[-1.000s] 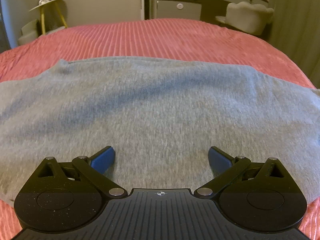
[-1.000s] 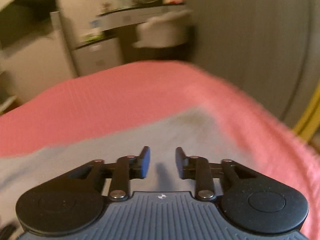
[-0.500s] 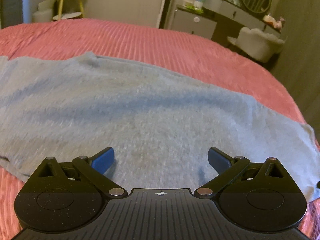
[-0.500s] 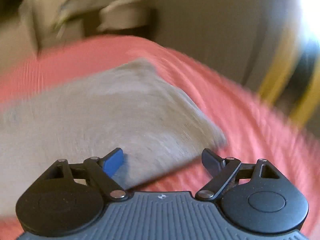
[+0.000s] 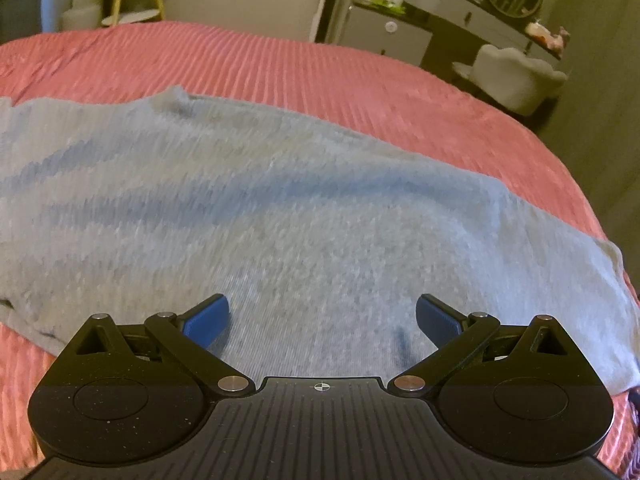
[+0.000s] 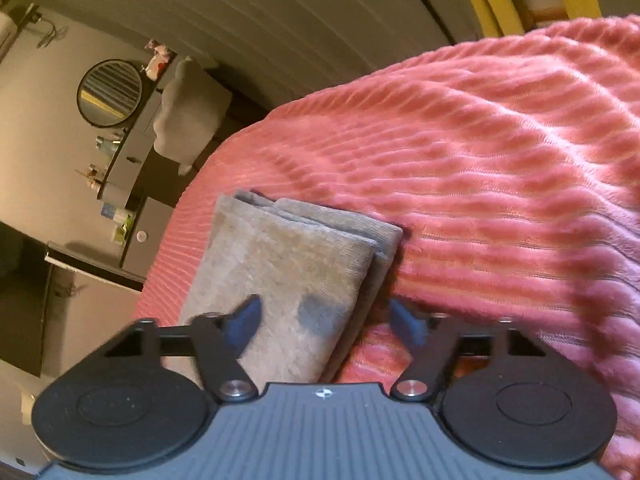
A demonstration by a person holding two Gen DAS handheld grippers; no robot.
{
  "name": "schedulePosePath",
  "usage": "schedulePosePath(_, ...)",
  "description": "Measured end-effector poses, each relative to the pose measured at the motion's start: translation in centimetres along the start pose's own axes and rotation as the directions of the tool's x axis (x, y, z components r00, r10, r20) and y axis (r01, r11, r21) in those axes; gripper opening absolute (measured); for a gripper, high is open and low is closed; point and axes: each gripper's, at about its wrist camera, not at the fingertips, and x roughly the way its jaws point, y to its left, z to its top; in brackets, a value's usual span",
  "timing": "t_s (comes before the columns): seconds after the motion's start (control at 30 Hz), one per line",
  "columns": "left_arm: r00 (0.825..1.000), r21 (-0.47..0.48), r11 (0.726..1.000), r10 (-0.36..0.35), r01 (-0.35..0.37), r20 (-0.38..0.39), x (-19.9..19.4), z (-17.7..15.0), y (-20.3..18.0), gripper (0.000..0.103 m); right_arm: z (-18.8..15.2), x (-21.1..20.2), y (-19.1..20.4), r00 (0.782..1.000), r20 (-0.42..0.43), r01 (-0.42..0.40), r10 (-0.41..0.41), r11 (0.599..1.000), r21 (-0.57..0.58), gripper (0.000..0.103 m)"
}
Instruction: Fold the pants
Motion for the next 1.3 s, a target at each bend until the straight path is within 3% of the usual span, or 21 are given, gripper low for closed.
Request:
schedulePosePath(0.17,0.999,0.002,1.000,0.007,-0.007,-0.034,0.9,0.0,-0.1,0.102,-0.3,1.8,-0.7,0.996,-0.020,-0.086,0.088,0.993,0.076,0.037)
schedulePosePath(0.27,0.999,0.005,1.000,0.007,-0.007,-0.034,0.9,-0.1,-0.2,0.102,-0.4,2.0,-1.0,0.990,-0.020,-0.139,0.142,0.986,0.096,0.037)
schedulePosePath(0.47,0.999,0.012,1.000,0.012,-0.012,-0.044,1.2,-0.1,-0.4,0.102,-0.3,4.2,-1.6,0.989,-0.062,-0.131,0.138,0.986,0.108,0.034)
schedulePosePath(0.67,0.999,0.023,1.000,0.018,-0.017,-0.044,1.2,-0.1,-0.5,0.102,-0.8,4.0,0.7,0.996,-0.057,-0.075,0.070,0.994,-0.082,0.034)
schedulePosePath(0.7,0.999,0.022,1.000,0.016,-0.015,-0.045,1.3,-0.1,-0.5,0.102,-0.5,4.0,0.9,0.996,-0.068,-0.059,0.053,0.995,-0.082,0.033)
schedulePosePath(0.77,0.999,0.019,1.000,0.013,-0.012,-0.050,1.3,-0.1,-0.4,0.102,-0.5,3.6,1.3,0.998,-0.050,-0.027,0.023,0.996,-0.081,0.015)
schedulePosePath(0.93,0.999,0.003,1.000,0.010,-0.009,-0.049,1.1,0.0,-0.3,0.102,-0.9,2.4,2.4,0.996,-0.004,-0.090,0.090,0.986,-0.141,0.010)
schedulePosePath(1.03,0.999,-0.007,1.000,0.020,-0.020,-0.049,1.0,0.1,-0.2,0.102,-1.0,4.3,1.7,0.997,-0.080,-0.032,0.024,0.994,-0.103,0.013)
schedulePosePath(1.17,0.998,-0.050,0.999,-0.013,0.010,-0.062,-0.3,0.7,1.0,0.102,-0.5,4.7,-0.6,0.992,-0.071,-0.093,0.100,0.991,0.100,0.010)
schedulePosePath(1.3,0.999,-0.112,0.993,-0.035,0.036,0.016,-3.9,1.5,4.4,0.102,-0.8,2.9,2.8,0.998,0.005,-0.066,0.066,0.996,-0.055,0.009)
